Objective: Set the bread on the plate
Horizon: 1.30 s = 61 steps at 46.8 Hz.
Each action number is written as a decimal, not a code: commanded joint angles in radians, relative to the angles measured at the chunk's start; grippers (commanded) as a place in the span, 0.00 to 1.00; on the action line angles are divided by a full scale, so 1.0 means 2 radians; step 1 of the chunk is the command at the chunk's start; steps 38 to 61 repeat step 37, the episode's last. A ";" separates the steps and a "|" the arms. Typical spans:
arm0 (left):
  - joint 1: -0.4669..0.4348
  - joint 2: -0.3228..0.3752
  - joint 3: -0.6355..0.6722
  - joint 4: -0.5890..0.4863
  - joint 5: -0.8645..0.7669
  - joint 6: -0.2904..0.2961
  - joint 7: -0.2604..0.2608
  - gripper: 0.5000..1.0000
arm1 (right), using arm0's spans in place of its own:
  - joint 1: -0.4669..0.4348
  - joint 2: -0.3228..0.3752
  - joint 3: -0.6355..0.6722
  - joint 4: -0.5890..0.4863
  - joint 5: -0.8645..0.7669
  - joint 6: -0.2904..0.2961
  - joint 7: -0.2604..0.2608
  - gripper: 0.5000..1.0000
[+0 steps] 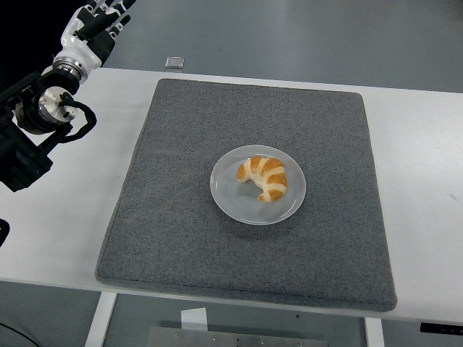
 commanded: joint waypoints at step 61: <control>0.000 -0.073 -0.004 0.042 -0.027 -0.002 -0.041 1.00 | -0.002 0.000 0.002 0.000 0.004 -0.001 0.002 0.90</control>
